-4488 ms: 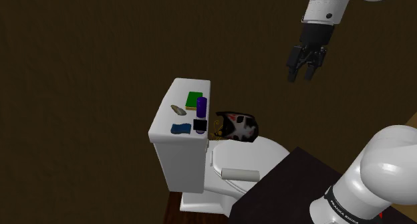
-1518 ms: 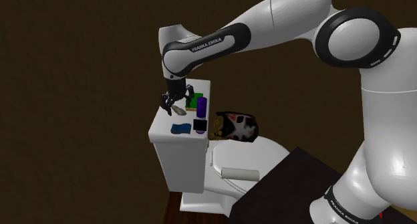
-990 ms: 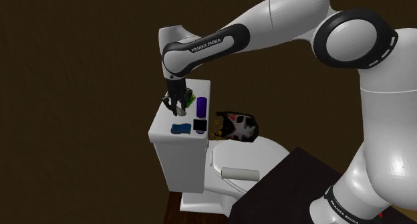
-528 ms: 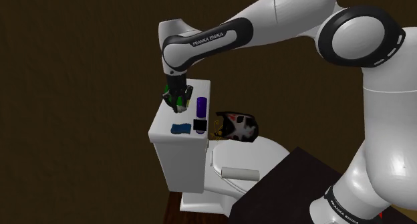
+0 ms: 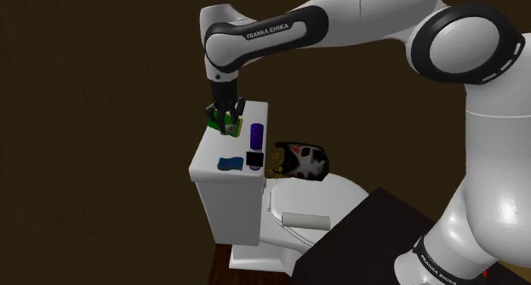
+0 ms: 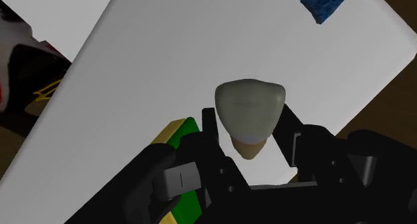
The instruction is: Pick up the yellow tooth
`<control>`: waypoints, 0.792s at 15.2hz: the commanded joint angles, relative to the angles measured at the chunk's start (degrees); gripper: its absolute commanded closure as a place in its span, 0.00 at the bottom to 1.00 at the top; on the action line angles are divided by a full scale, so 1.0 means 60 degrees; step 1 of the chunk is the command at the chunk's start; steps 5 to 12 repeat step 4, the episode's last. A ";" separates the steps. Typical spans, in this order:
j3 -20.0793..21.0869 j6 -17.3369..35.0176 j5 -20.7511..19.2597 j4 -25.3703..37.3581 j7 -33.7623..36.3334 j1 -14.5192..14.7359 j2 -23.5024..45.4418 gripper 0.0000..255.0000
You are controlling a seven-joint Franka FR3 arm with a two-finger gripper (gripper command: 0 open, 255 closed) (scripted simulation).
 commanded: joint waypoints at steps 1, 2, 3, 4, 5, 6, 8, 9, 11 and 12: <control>0.0007 -0.0249 0.0011 0.0211 -0.0010 0.0009 -0.0033 1.00; 0.0010 -0.0368 0.0017 0.0312 -0.0017 0.0012 -0.0051 1.00; 0.0010 -0.0385 0.0018 0.0325 -0.0018 0.0012 -0.0056 1.00; 0.0010 -0.0386 0.0018 0.0327 -0.0018 0.0012 -0.0054 1.00; 0.0010 -0.0386 0.0018 0.0327 -0.0018 0.0012 -0.0054 1.00; 0.0010 -0.0386 0.0018 0.0327 -0.0018 0.0012 -0.0054 1.00; 0.0010 -0.0386 0.0018 0.0327 -0.0018 0.0012 -0.0054 1.00; 0.0010 -0.0386 0.0018 0.0327 -0.0018 0.0012 -0.0054 1.00; 0.0010 -0.0386 0.0018 0.0327 -0.0018 0.0012 -0.0054 1.00; 0.0010 -0.0386 0.0018 0.0327 -0.0018 0.0012 -0.0054 1.00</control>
